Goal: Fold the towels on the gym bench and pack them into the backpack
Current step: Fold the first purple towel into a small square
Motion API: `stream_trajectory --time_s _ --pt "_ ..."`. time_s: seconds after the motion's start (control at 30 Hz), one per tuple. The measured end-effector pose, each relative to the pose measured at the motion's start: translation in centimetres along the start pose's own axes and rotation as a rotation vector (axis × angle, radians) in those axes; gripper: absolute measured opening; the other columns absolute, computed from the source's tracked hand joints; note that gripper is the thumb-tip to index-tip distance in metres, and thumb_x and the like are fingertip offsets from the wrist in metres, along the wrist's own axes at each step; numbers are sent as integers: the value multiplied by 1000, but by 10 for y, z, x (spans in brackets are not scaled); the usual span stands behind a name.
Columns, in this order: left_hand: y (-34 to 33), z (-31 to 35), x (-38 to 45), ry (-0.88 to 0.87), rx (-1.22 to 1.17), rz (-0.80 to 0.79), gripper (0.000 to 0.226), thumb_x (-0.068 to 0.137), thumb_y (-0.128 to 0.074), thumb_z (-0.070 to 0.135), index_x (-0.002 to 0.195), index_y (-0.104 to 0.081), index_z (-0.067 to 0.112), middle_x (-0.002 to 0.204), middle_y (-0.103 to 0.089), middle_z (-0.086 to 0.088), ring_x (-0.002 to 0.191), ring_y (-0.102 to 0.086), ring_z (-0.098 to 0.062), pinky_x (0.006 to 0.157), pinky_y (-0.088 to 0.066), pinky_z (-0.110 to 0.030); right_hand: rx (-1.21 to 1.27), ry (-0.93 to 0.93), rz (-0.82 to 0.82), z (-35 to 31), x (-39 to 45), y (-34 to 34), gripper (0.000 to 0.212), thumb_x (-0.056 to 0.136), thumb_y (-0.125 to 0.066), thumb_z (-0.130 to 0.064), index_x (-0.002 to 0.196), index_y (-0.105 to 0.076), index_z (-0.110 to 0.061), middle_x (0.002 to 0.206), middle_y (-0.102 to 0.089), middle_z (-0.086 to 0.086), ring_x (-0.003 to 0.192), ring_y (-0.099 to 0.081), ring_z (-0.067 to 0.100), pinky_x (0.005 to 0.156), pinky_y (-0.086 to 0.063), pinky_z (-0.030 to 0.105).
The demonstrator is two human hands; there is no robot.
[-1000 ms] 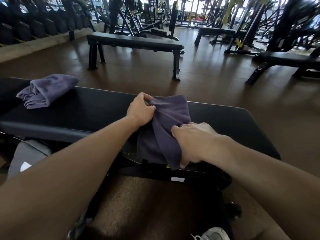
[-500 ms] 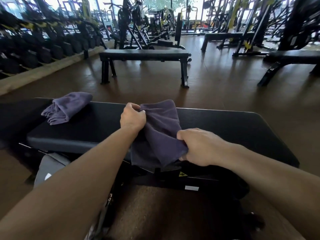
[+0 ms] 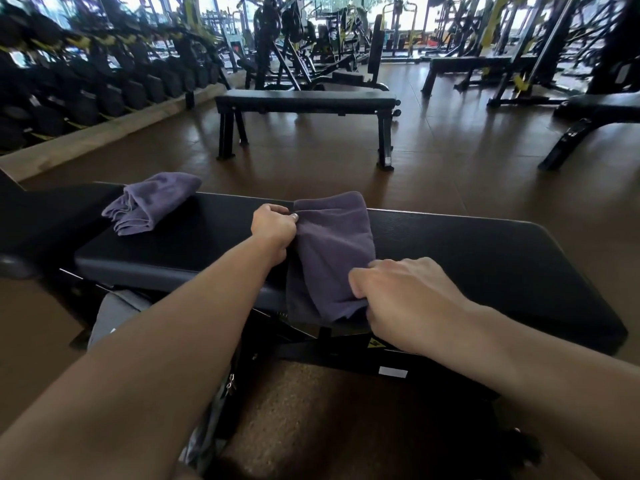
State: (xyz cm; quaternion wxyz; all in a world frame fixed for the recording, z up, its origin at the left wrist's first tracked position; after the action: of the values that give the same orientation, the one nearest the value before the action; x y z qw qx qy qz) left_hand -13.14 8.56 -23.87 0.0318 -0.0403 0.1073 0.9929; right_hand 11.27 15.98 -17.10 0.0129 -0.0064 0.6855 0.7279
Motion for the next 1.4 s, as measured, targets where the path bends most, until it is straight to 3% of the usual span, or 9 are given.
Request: stream_trajectory --time_s 0.13,0.37,0.47,0.63,0.73,0.87,0.97,1.1,1.4 --pt "4 14 -4 45 -102 -147 32 88 -77 31 110 -62 12 111 -71 -13 94 -69 -26 74 -59 -38 -38 12 181 13 6 -13 21 92 -61 -36 97 -42 -28 104 -60 -7 95 -61 20 69 -42 34" --pt "16 22 -33 170 -80 -438 29 96 -65 17 122 -65 5 103 -72 -11 85 -70 -23 72 -60 -35 169 111 175 21 17 -33 40 99 -53 -36 139 -57 -42 135 -62 -19 123 -59 9 102 -45 30" --pt "24 20 -42 227 -57 -498 31 97 -65 20 124 -63 5 105 -73 -14 87 -73 -26 67 -61 -36 250 -20 222 24 20 -35 35 101 -43 -38 129 -62 -47 124 -70 -14 113 -65 19 92 -49 37" --pt "36 20 -68 339 13 -710 32 99 -61 34 118 -64 9 97 -74 -12 76 -74 -21 62 -61 -31 463 -278 217 26 28 -34 44 101 -33 -54 70 -51 -29 93 -68 6 97 -61 37 73 -39 38" --pt "43 21 -82 385 24 -798 28 98 -62 36 108 -66 11 90 -71 -6 71 -71 -15 58 -60 -27 466 -248 218 22 27 -33 48 99 -34 -64 74 -60 -32 93 -68 2 94 -62 30 73 -40 37" --pt "53 19 -86 362 29 -730 15 98 -64 25 88 -63 14 66 -54 3 57 -51 -5 50 -54 -19 411 -57 146 22 23 -35 29 85 -67 -59 103 -68 -37 103 -66 -11 103 -61 18 84 -51 39" --pt "64 10 -86 259 169 -638 21 96 -66 13 78 -56 15 60 -48 1 45 -52 -6 52 -57 -25 227 97 23 22 18 -40 70 74 -78 -56 137 -53 -41 134 -49 -15 126 -43 14 105 -39 36" --pt "72 1 -95 169 196 -516 18 99 -52 -4 99 -53 14 65 -51 -6 48 -60 -14 58 -64 -39 10 193 -42 30 15 -50 110 75 -81 -51 159 -10 -42 162 -17 -11 148 -19 15 121 -20 38" --pt "74 -2 -111 -26 301 -430 42 83 -81 7 110 -50 11 85 -68 -12 62 -69 -21 60 -63 -39 -234 390 320 43 13 -94 77 94 -57 -46 161 -23 -26 165 -28 4 153 -26 28 124 -22 45"
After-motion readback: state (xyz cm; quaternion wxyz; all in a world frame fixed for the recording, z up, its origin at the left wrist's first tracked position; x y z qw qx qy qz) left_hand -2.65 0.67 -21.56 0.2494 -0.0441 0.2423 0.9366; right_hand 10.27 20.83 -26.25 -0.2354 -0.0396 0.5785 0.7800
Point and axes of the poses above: each hand's wrist, its own x-axis towards the middle knuckle, its own y-axis out of the back of the hand, z = x × y, the point moved 2 cm from there along x, towards the middle knuckle
